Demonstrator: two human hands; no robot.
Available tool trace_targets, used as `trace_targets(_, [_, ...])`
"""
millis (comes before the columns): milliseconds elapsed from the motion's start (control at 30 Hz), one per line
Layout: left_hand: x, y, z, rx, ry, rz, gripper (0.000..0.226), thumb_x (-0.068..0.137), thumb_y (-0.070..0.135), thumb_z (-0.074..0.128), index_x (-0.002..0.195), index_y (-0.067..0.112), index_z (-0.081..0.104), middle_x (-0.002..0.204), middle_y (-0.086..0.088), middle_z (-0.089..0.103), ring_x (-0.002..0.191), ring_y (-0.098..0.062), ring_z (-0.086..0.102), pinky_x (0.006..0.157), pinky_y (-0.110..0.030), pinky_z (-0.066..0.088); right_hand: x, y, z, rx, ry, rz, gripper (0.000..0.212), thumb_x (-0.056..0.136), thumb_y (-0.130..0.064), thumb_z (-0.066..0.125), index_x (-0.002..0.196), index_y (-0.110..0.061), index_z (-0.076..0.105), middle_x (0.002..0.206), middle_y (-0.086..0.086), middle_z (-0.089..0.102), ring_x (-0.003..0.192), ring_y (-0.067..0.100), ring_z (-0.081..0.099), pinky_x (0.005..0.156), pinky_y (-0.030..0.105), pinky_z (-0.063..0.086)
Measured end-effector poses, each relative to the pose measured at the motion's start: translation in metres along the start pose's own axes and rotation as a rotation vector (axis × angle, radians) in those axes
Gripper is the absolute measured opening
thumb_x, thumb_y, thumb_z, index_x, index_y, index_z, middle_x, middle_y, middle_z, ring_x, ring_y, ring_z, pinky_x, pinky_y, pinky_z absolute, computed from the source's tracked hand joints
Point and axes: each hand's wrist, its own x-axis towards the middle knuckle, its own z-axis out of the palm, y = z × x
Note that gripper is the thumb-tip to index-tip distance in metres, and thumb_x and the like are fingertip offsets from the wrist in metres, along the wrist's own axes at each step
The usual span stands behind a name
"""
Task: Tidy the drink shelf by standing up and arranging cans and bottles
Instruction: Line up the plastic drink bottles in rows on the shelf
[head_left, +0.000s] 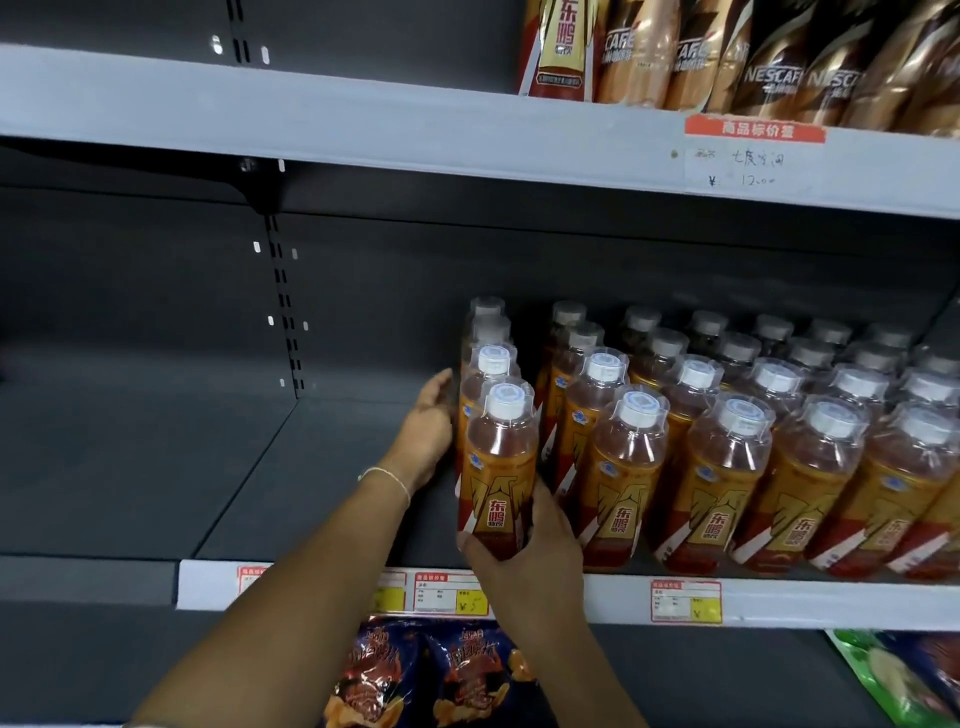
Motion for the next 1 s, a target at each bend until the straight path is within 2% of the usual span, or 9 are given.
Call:
trace_targets(67, [0.01, -0.003, -0.001, -0.116, -0.015, -0.059, 0.044, 0.101, 0.019, 0.046, 0.145, 0.018, 0.042, 0.134, -0.012, 0.06, 0.121, -0.029, 0.058, 0.107, -0.048, 0.044, 0.0, -0.001, 0.001, -0.011, 0.0, -0.005, 0.099, 0.075, -0.049, 0.081, 0.156, -0.028, 0.029, 0.143, -0.005, 0.051, 0.134, 0.014, 0.047, 0.11, 0.04, 0.045])
trace_targets(133, [0.013, -0.01, 0.0, -0.165, -0.065, -0.106, 0.046, 0.103, 0.04, 0.041, 0.143, 0.018, 0.047, 0.137, -0.012, 0.057, 0.125, -0.03, 0.055, 0.109, -0.048, 0.04, 0.0, -0.002, 0.001, -0.017, -0.003, 0.0, 0.102, 0.074, -0.049, 0.082, 0.157, -0.029, 0.026, 0.145, -0.007, 0.05, 0.135, 0.013, 0.046, 0.111, 0.038, 0.045])
trace_targets(233, [0.012, -0.017, 0.007, -0.256, -0.172, -0.141, 0.055, 0.1, 0.056, 0.033, 0.119, 0.02, 0.068, 0.116, -0.009, 0.071, 0.108, -0.024, 0.068, 0.09, -0.037, 0.054, 0.002, -0.004, 0.001, 0.002, -0.005, 0.02, 0.106, 0.072, -0.047, 0.084, 0.158, -0.031, 0.024, 0.144, -0.009, 0.051, 0.133, 0.011, 0.048, 0.11, 0.036, 0.046])
trace_targets(300, [0.014, -0.02, 0.011, -0.34, -0.237, -0.155, 0.059, 0.101, 0.056, 0.03, 0.101, 0.022, 0.078, 0.104, -0.006, 0.075, 0.095, -0.019, 0.072, 0.075, -0.03, 0.057, 0.003, -0.006, 0.001, 0.006, -0.016, 0.029, 0.107, 0.07, -0.045, 0.083, 0.158, -0.031, 0.023, 0.142, -0.01, 0.052, 0.131, 0.01, 0.05, 0.109, 0.036, 0.047])
trace_targets(500, [0.025, -0.029, 0.012, -0.445, -0.255, -0.136, 0.054, 0.103, 0.049, 0.034, 0.097, 0.02, 0.08, 0.099, -0.006, 0.076, 0.09, -0.018, 0.073, 0.072, -0.029, 0.058, 0.005, -0.008, 0.004, 0.012, -0.035, 0.055, 0.102, 0.069, -0.047, 0.079, 0.155, -0.03, 0.028, 0.138, -0.006, 0.055, 0.127, 0.013, 0.053, 0.106, 0.039, 0.049])
trace_targets(700, [0.03, -0.03, 0.012, -0.436, -0.2, -0.132, 0.042, 0.103, 0.043, 0.036, 0.12, 0.012, 0.059, 0.092, -0.006, 0.076, 0.082, -0.017, 0.073, 0.065, -0.027, 0.058, 0.005, -0.008, 0.006, 0.025, -0.035, 0.071, 0.104, 0.062, -0.054, 0.071, 0.155, -0.031, 0.029, 0.135, -0.006, 0.056, 0.125, 0.014, 0.054, 0.104, 0.04, 0.05])
trace_targets(867, [0.03, -0.031, 0.013, -0.423, -0.177, -0.158, 0.044, 0.103, 0.043, 0.036, 0.125, 0.011, 0.056, 0.093, -0.005, 0.076, 0.083, -0.016, 0.073, 0.066, -0.027, 0.058, 0.004, -0.008, 0.004, 0.041, -0.03, 0.081, 0.102, 0.062, -0.054, 0.073, 0.152, -0.035, 0.03, 0.132, -0.01, 0.057, 0.122, 0.011, 0.055, 0.102, 0.039, 0.052])
trace_targets(933, [0.028, -0.027, 0.015, -0.423, -0.15, -0.176, 0.049, 0.103, 0.042, 0.038, 0.139, 0.01, 0.049, 0.11, -0.007, 0.072, 0.1, -0.019, 0.069, 0.077, -0.031, 0.057, 0.004, -0.007, 0.003, 0.039, -0.028, 0.087, 0.1, 0.064, -0.051, 0.076, 0.152, -0.035, 0.032, 0.131, -0.01, 0.058, 0.122, 0.011, 0.056, 0.102, 0.039, 0.052])
trace_targets(1000, [0.027, -0.026, 0.018, -0.42, -0.132, -0.178, 0.055, 0.102, 0.042, 0.04, 0.147, 0.01, 0.04, 0.136, -0.013, 0.057, 0.126, -0.028, 0.054, 0.095, -0.038, 0.05, 0.004, -0.006, 0.002, 0.037, -0.029, 0.094, 0.1, 0.065, -0.048, 0.078, 0.152, -0.033, 0.032, 0.131, -0.009, 0.059, 0.122, 0.012, 0.057, 0.103, 0.039, 0.051])
